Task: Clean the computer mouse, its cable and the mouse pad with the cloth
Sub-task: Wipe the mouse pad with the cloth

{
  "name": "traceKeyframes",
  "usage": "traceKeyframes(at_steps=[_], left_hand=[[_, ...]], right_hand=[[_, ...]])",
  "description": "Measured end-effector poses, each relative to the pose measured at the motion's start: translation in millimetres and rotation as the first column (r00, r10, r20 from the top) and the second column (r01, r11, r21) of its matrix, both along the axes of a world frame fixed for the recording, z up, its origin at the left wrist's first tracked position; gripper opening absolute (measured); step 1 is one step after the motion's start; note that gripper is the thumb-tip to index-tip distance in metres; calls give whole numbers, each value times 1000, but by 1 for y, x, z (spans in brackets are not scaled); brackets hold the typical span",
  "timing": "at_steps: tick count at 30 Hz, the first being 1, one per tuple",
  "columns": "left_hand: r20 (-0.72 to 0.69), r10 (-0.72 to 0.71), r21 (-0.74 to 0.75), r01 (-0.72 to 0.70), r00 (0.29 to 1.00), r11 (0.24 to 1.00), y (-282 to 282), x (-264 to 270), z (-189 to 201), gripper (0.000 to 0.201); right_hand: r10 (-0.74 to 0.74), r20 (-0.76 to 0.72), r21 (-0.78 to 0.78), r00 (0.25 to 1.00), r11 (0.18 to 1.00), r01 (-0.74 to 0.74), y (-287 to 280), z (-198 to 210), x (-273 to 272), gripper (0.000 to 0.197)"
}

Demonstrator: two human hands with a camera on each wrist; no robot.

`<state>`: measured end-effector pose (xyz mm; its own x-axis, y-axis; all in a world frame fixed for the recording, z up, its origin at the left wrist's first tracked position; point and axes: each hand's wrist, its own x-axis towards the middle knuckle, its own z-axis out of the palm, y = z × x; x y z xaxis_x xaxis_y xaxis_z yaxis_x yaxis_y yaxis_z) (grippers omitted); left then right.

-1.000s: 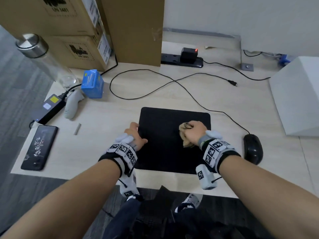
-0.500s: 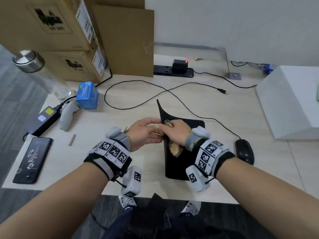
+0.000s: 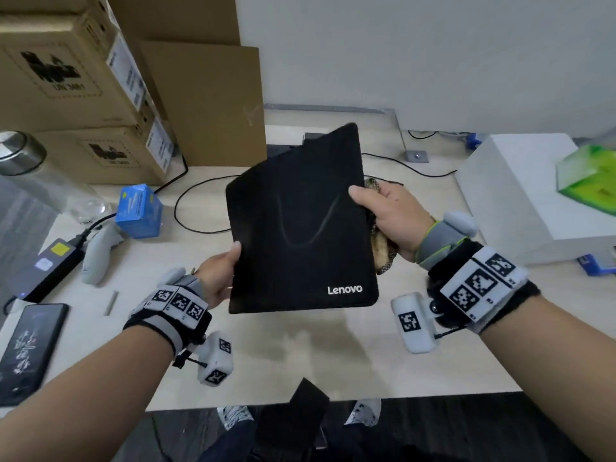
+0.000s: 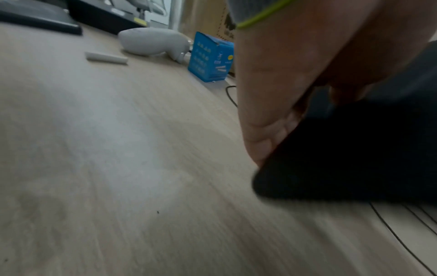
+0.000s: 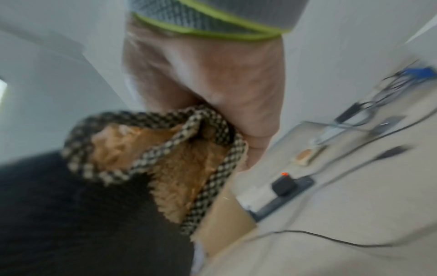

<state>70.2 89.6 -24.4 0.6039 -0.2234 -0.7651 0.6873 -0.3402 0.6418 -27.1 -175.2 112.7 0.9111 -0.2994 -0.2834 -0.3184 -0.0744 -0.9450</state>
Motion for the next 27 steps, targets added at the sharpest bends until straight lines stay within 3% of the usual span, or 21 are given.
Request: traceKeyframes(at_steps=[3,5,7,9,12,14,16,19,23,27], left_hand=[[47,75,25,-76,996,997,14,3,2,23],[100,-3,114,-8,995,993,20,-3,-2,18],[150,-181,286,133,972,949,20,-12,-10,22],[185,-288,427,187,940,885,18,-21,-17,24],[162,-242,434,152,957,888,25,-28,-32,25],[133,-241,438,161,961,884,30,-30,-38,15],[118,-224,432,153,967,889,36,-29,-43,14],[151,-251,406,171,956,898,39,-29,-44,11],[226,-335,440,211,915,873,52,-30,-47,18],[241,-592,589,369,769,719,62,-37,-41,28]], right_hand=[[-59,-205,-211,977,977,15,-31,-49,-17,35],[-1,-344,-388,939,911,-141,-40,-88,-32,35],[87,-482,-463,872,820,-337,-36,-122,-46,35],[114,-538,-487,835,767,-418,-29,-149,-56,37],[49,-573,-517,818,753,-407,-30,-168,-62,35],[-38,-595,-581,803,710,-398,-40,-168,-64,35],[-117,-587,-650,801,658,-380,-49,-163,-61,37],[-160,-488,-689,858,675,-265,-46,-150,-50,37],[65,-381,-652,922,688,-318,9,-138,-23,36],[344,-219,-665,913,632,-398,64,-142,-4,43]])
